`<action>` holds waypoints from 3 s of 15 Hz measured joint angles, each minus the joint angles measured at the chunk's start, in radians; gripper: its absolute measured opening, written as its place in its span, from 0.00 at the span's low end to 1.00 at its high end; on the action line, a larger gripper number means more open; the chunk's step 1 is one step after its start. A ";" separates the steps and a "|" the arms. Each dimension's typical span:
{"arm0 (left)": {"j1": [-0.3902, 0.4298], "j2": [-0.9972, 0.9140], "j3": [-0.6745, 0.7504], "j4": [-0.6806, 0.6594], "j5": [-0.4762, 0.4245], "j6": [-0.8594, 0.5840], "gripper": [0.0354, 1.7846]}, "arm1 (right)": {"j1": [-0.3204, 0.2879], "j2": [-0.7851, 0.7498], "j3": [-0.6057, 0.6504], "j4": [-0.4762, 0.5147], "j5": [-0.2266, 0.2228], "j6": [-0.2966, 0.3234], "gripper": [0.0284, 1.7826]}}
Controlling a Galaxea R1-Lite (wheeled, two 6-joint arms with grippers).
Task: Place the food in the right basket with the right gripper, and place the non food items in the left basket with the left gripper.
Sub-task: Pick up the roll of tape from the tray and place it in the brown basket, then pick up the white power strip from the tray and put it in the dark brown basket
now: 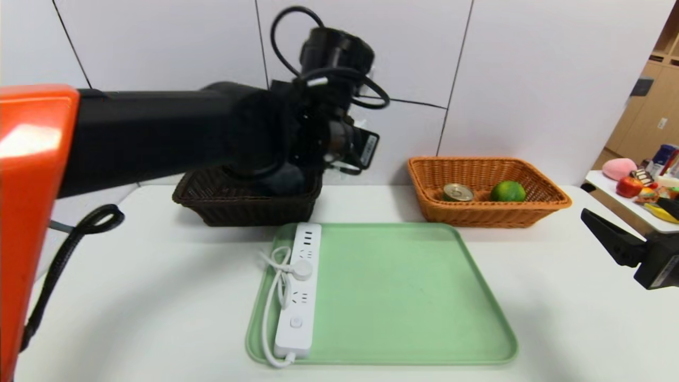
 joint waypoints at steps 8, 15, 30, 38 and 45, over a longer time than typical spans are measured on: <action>0.360 -0.137 0.230 -0.393 -0.050 0.121 0.32 | -0.001 -0.025 -0.005 -0.010 0.025 -0.002 0.95; 0.514 -0.123 0.574 -0.679 -0.094 0.121 0.32 | -0.001 -0.053 0.009 -0.002 0.025 -0.007 0.95; 0.541 0.037 0.591 -0.731 -0.085 0.067 0.40 | -0.001 -0.070 0.013 0.002 0.025 -0.006 0.95; 0.553 0.026 0.593 -0.777 -0.090 0.080 0.75 | 0.000 -0.071 0.013 0.001 0.026 -0.006 0.95; 0.517 -0.209 0.551 -0.602 -0.096 0.071 0.87 | 0.000 -0.069 0.016 0.003 0.027 -0.007 0.95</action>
